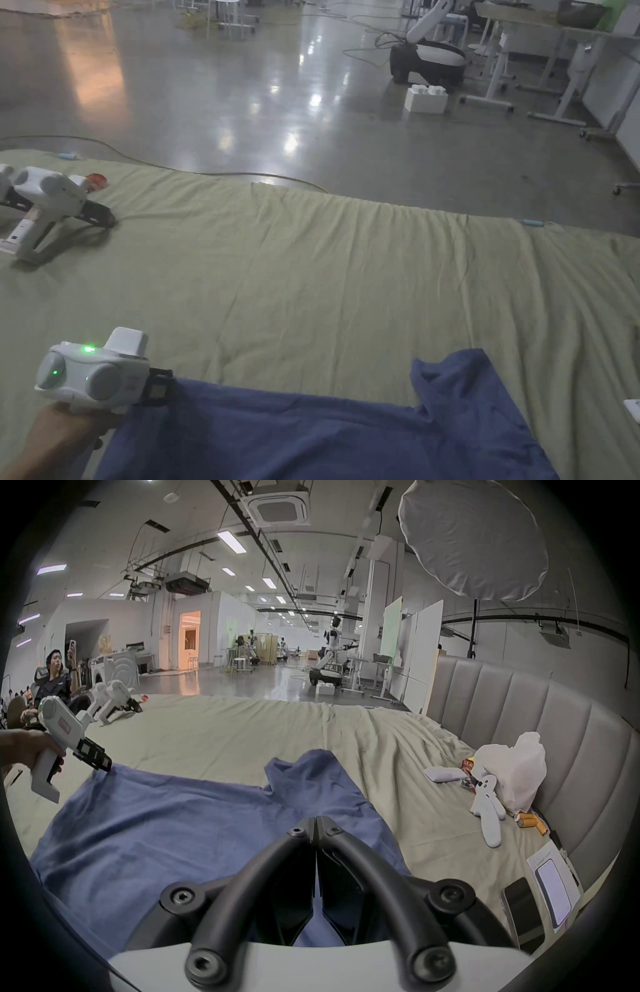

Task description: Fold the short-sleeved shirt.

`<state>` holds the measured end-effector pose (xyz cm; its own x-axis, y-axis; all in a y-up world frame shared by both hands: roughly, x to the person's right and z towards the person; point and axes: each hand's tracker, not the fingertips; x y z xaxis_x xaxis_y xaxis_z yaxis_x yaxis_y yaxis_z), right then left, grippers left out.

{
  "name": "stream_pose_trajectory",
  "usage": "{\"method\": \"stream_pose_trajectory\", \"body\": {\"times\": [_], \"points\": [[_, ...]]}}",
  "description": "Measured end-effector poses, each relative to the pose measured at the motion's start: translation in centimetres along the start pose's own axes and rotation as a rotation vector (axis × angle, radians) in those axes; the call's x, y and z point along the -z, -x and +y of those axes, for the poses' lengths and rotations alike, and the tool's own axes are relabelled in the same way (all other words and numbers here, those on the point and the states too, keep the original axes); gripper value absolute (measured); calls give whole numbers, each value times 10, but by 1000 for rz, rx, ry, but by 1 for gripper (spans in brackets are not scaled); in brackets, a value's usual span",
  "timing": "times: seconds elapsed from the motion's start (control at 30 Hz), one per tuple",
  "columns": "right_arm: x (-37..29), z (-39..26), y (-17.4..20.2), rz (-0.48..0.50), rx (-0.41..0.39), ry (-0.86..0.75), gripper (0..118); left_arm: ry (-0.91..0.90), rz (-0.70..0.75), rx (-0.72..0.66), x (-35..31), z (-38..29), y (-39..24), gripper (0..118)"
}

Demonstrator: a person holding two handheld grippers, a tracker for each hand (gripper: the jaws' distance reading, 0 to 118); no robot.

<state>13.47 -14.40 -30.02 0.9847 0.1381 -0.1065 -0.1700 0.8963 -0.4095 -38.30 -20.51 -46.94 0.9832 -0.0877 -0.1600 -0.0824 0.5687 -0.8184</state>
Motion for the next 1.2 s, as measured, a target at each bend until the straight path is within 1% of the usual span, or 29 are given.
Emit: {"method": "stream_pose_trajectory", "body": {"times": [0.07, 0.13, 0.17, 0.2, 0.23, 0.27, 0.3, 0.33, 0.37, 0.4, 0.43, 0.47, 0.5, 0.53, 0.57, 0.63, 0.67, 0.77, 0.8, 0.83, 0.87, 0.93, 1.0, 1.03, 1.07, 1.1, 1.13, 1.17, 1.2], "points": [[3, -3, -3, -8, 0, 12, 0, 35, 33, 27, 13, 1, -4, 89], [9, -3, -9, -16, 9, 30, 0, 35, 34, 15, 16, -1, -9, 88], [11, -4, -12, -19, 15, 38, 0, 39, 48, -2, 15, 1, -10, 82], [15, -2, -16, -23, 33, 47, 0, 38, 45, -26, 13, 1, -11, 68], [20, 0, -21, -28, 66, 57, 1, 30, 6, -35, 8, 0, -13, 57], [26, 3, -26, -33, 89, 69, 2, 22, 0, -18, 5, -2, -16, 46], [36, 7, -32, -37, 104, 107, 3, 4, 0, 16, 3, -5, -20, 28], [49, 12, -38, -49, 110, 144, 11, -14, -22, 45, -1, -8, -24, 15], [61, 15, -44, -53, 112, 171, 26, -15, -34, 55, -4, -9, -26, 2], [78, 21, -53, -47, 109, 223, 26, -21, -36, 64, -6, -11, -27, 2], [95, 26, -62, -31, 116, 271, 32, -21, -33, 54, -7, -12, -27, 2], [112, 29, -71, -6, 137, 322, 44, -26, -32, 41, -8, -11, -27, 1], [129, 33, -81, 16, 159, 358, 64, -29, -36, 28, -19, -11, -30, 0], [148, 35, -90, 26, 164, 393, 72, -39, -27, 30, -23, -11, -30, 0], [161, 37, -97, 35, 165, 427, 74, -64, -8, 56, -28, -11, -33, 0], [189, 41, -109, 16, 146, 442, 74, -119, 30, 134, -45, -10, -40, 0], [199, 42, -113, 23, 140, 456, 74, -130, 20, 131, -50, -9, -40, 0], [222, 43, -118, 52, 125, 505, 74, -153, -7, 65, -65, -3, -32, 0], [228, 43, -118, 65, 130, 521, 74, -149, -8, 63, -67, -2, -31, 0], [232, 40, -116, 71, 119, 542, 74, -147, -10, 63, -69, -1, -32, 0], [236, 38, -114, 74, 113, 560, 72, -148, -13, 66, -70, -2, -33, 0], [245, 34, -110, 103, 115, 600, 64, -144, -7, 72, -68, 0, -31, 0], [247, 31, -102, 100, 99, 628, 59, -139, -6, 58, -69, -1, -29, 0], [246, 31, -99, 92, 74, 631, 55, -136, -2, 56, -66, 0, -28, 0], [246, 32, -96, 79, 54, 625, 48, -134, -1, 59, -66, -1, -28, 0], [248, 30, -94, 80, 49, 623, 35, -131, -2, 63, -68, -2, -29, 0], [247, 31, -92, 62, 38, 621, 18, -133, 0, 69, -68, -3, -29, 0], [246, 32, -89, 38, 1, 615, 4, -134, 2, 72, -68, -3, -29, 0], [245, 33, -86, 55, -31, 603, 3, -135, 2, 75, -70, -4, -31, 0]]}}
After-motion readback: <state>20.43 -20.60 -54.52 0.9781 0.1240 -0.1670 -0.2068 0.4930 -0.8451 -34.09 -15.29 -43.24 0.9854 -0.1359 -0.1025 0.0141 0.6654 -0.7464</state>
